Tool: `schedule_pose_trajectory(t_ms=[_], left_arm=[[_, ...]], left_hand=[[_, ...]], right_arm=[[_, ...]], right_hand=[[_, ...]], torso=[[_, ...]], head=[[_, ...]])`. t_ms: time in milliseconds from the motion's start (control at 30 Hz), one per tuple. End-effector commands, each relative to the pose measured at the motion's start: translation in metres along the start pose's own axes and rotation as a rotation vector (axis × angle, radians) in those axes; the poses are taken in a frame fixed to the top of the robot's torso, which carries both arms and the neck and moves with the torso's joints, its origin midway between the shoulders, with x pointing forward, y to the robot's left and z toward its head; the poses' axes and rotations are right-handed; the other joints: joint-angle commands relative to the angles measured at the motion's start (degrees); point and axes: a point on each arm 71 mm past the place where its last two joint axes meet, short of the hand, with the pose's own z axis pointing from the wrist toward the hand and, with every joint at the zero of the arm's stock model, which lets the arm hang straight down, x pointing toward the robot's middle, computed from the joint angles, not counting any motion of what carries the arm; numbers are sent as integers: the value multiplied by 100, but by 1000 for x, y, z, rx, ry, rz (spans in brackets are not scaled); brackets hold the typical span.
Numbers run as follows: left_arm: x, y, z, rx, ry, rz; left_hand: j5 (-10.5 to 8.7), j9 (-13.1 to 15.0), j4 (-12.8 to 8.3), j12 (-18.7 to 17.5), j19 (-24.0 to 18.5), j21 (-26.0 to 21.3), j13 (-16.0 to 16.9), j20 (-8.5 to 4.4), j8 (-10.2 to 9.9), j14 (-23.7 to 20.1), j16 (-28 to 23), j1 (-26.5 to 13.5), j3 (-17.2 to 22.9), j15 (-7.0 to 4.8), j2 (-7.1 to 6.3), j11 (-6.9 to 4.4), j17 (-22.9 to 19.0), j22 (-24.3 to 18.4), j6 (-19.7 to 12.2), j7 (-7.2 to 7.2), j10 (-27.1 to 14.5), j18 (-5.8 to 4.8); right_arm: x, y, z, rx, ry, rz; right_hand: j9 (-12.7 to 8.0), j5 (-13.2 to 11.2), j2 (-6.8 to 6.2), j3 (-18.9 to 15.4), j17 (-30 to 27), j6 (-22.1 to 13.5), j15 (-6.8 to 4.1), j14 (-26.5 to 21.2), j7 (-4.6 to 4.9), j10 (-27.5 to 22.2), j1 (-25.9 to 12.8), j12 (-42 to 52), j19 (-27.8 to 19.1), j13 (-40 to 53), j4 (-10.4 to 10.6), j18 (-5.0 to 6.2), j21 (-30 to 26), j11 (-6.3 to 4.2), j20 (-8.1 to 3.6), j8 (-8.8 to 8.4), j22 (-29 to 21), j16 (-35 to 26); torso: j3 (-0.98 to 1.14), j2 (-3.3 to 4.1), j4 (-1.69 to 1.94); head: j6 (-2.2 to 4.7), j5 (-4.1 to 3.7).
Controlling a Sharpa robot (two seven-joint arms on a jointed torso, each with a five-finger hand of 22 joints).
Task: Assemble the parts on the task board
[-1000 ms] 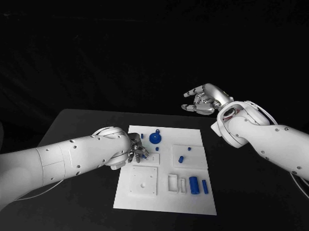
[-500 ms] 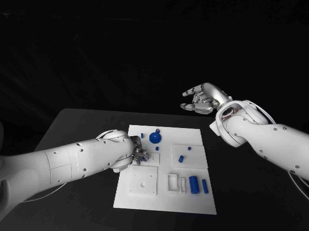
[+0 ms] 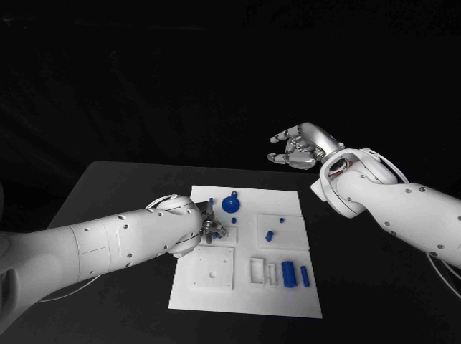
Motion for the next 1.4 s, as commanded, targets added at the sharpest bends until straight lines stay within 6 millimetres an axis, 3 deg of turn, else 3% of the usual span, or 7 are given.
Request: schedule_pose_trajectory(t_ms=[33, 100, 300, 567, 1400], left_arm=[[3, -3, -1, 8, -7, -1], [4, -3, -1, 9, -4, -1], [5, -3, -1, -2, 10, 9], [4, -2, 0, -21, -3, 21], [1, 0, 2, -27, -26, 31]], left_hand=[[-30, 28, -534, 137, -18, 61, 236, -8, 5, 38, 55, 99, 548, -4, 51, 2, 97, 106, 158, -228, -128, 121], [-38, 36, -531, 336, -5, 86, 444, -8, 11, 85, 177, 106, 550, -1, 62, -6, 479, 105, 153, -225, -206, 129], [-28, 93, -499, 1115, 100, 403, 1225, -30, 77, 166, 210, 93, 546, -31, 79, -26, 894, 145, 97, -243, -544, 143], [34, 111, -448, 1197, 236, 841, 1284, -49, 162, 278, 305, 72, 556, -46, 69, -49, 1357, 223, 65, -254, -446, 145], [24, 64, -406, 1237, 207, 956, 1246, -44, 219, 295, 252, 95, 571, -39, 66, -52, 1487, 224, 20, -248, -457, 153]], right_arm=[[1, 0, 0, 3, 17, -4], [1, 0, 0, 4, 18, -4], [2, 0, 1, 8, 24, -4], [3, 0, 1, 9, 27, -3], [5, -1, 2, 15, 37, -2]], right_hand=[[7, 34, -14, 48, 6, 40, 29, -8, -17, -29, -49, 5, 205, 4, 0, 29, -23, 12, 28, -5, 640, -17], [7, 43, -16, 55, 7, 44, 28, -9, -18, -29, -55, 8, 206, 5, -4, 28, -17, 12, 28, -5, 641, -17], [7, 47, -16, 57, 7, 46, 28, -9, -18, -29, -57, 8, 206, 5, -6, 28, -15, 12, 27, -4, 642, -18], [7, 48, -17, 68, 11, 53, 28, -7, -19, -25, -64, 18, 204, 12, -18, 27, -20, 11, 27, -5, 641, -14], [7, 48, -17, 68, 11, 53, 28, -7, -19, -25, -64, 18, 204, 12, -18, 27, -20, 11, 27, -5, 641, -14]], torso=[[-3, 0, 1], [-4, 2, 3], [1, -4, 11], [-4, -6, 0], [-1, -5, 8]], head=[[-6, -6], [-8, -9], [-18, -2], [-21, 0], [-44, -16]])
